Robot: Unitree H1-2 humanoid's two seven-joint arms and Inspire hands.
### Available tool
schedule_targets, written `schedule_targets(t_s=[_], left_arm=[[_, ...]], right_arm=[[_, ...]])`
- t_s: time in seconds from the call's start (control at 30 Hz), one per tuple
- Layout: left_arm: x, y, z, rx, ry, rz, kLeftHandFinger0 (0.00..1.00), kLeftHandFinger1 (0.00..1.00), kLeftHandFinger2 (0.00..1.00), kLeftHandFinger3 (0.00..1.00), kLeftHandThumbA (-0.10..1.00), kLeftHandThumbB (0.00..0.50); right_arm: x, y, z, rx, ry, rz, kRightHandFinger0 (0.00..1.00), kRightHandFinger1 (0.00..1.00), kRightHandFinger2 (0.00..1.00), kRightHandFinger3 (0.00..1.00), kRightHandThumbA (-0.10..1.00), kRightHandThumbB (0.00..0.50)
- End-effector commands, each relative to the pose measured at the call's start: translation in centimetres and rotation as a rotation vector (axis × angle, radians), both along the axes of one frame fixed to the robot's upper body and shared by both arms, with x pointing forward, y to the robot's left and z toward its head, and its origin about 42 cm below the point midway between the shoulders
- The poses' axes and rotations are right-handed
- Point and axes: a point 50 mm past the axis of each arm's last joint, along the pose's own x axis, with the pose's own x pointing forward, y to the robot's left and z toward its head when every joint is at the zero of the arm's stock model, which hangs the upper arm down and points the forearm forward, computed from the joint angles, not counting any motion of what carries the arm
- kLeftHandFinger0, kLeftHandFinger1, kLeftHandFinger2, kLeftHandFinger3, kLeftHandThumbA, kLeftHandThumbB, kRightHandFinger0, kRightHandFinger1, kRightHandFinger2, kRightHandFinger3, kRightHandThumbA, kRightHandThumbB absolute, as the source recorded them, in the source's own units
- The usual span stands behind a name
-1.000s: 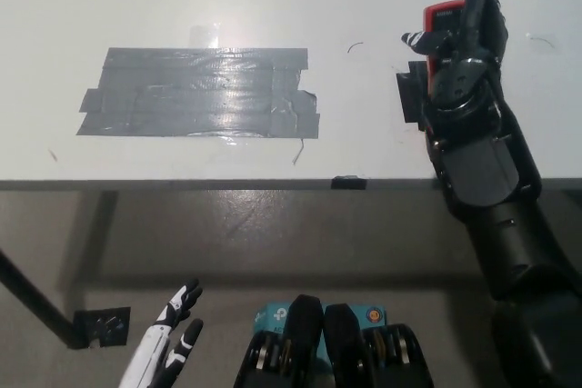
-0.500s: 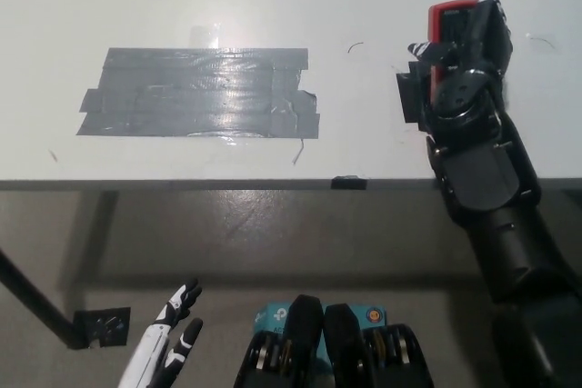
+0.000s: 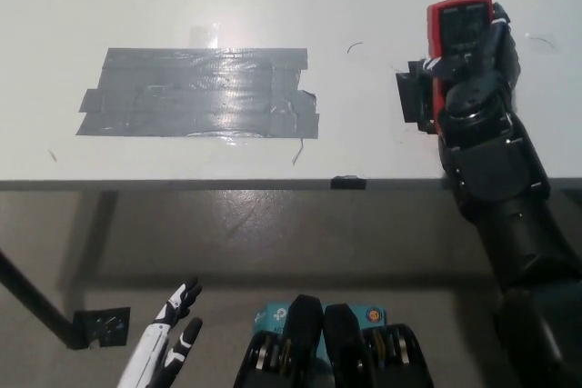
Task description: The robot first picks the multimeter with right hand and then unfolds the black stand on the back of it using left hand
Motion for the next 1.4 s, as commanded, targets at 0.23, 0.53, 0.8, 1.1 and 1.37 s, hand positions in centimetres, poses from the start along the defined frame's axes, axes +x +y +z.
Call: schedule_targets(t_s=[0.23, 0.53, 0.8, 1.1, 1.37], left_arm=[[0.3, 0.4, 1.2, 0.009, -0.06, -0.018, 1.0, 1.0, 1.0, 1.0, 1.0, 0.12], [0.4, 0.4, 1.2, 0.019, -0.064, -0.019, 1.0, 1.0, 1.0, 1.0, 1.0, 0.124], [0.4, 0.4, 1.3, 0.017, -0.068, -0.017, 1.0, 1.0, 1.0, 1.0, 1.0, 0.123], [0.4, 0.3, 1.2, 0.018, -0.064, -0.02, 1.0, 1.0, 1.0, 1.0, 1.0, 0.129], [0.5, 0.2, 1.2, 0.013, -0.069, -0.02, 1.0, 1.0, 1.0, 1.0, 1.0, 0.121]], right_arm=[[1.0, 0.8, 6.1, 0.013, -0.199, -0.002, 1.0, 1.0, 1.0, 1.0, 0.98, 0.456], [0.6, 1.2, 6.4, 0.019, -0.217, 0.013, 1.0, 1.0, 1.0, 1.0, 0.95, 0.446], [1.2, 0.8, 5.7, -0.007, -0.16, 0.015, 1.0, 1.0, 1.0, 1.0, 0.97, 0.471], [1.6, 0.2, 5.4, -0.03, -0.122, 0.019, 1.0, 1.0, 1.0, 1.0, 0.98, 0.486], [2.0, 0.4, 7.2, -0.082, -0.156, -0.043, 1.0, 1.0, 1.0, 1.0, 0.79, 0.472]])
